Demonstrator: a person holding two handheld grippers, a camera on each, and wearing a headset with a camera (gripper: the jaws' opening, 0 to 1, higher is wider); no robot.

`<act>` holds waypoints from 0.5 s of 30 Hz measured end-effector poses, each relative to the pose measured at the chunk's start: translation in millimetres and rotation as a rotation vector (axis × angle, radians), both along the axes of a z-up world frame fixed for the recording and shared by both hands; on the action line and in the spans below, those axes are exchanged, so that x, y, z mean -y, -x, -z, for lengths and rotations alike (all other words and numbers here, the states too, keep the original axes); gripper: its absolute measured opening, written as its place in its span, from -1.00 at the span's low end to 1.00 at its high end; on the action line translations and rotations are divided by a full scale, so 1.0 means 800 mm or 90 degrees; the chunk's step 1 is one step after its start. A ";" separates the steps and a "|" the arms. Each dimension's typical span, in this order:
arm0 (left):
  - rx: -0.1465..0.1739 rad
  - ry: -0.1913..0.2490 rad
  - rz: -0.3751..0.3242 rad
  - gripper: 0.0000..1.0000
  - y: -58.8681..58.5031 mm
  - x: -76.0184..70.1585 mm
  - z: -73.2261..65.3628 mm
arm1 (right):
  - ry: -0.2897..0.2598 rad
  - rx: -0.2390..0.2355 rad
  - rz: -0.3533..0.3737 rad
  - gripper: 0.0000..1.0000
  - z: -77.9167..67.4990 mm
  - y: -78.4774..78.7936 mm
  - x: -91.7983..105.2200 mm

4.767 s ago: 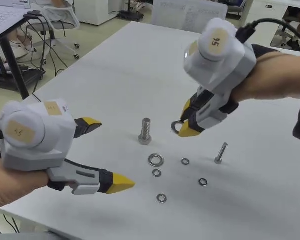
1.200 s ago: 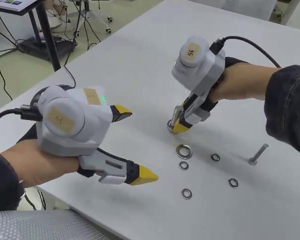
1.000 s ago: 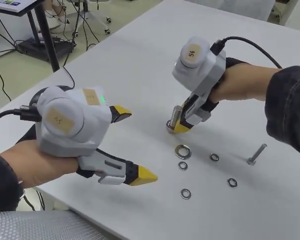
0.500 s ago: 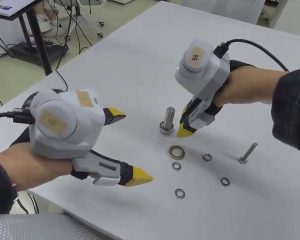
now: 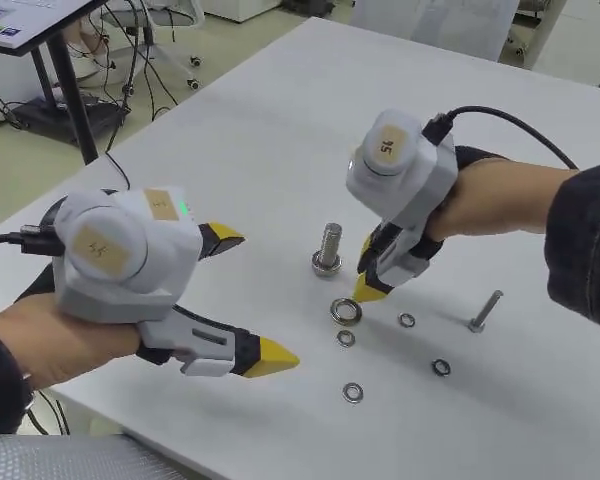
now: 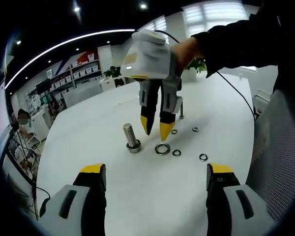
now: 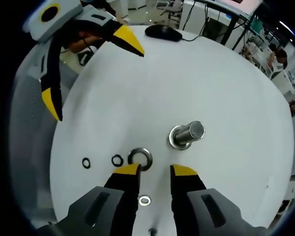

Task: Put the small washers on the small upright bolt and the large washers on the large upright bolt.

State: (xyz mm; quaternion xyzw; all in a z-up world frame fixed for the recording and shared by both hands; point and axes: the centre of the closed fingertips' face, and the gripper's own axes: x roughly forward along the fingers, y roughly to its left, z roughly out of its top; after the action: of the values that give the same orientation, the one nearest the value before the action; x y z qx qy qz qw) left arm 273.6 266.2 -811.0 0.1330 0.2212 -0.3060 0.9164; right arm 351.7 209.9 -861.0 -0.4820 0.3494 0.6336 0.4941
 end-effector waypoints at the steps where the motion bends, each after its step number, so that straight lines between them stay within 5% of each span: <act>1: 0.001 0.000 0.000 0.68 0.000 0.000 -0.001 | 0.002 0.000 -0.002 -0.50 0.001 0.004 0.001; 15: 0.008 0.004 -0.010 0.67 0.004 -0.004 -0.006 | 0.034 0.008 -0.033 -0.46 0.018 0.018 0.007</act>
State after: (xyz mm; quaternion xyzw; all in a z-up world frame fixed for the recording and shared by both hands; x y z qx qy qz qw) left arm 270.8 269.7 -806.3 0.1302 0.2157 -0.2989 0.9204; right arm 337.4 204.4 -875.5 -0.5075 0.3506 0.6337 0.4668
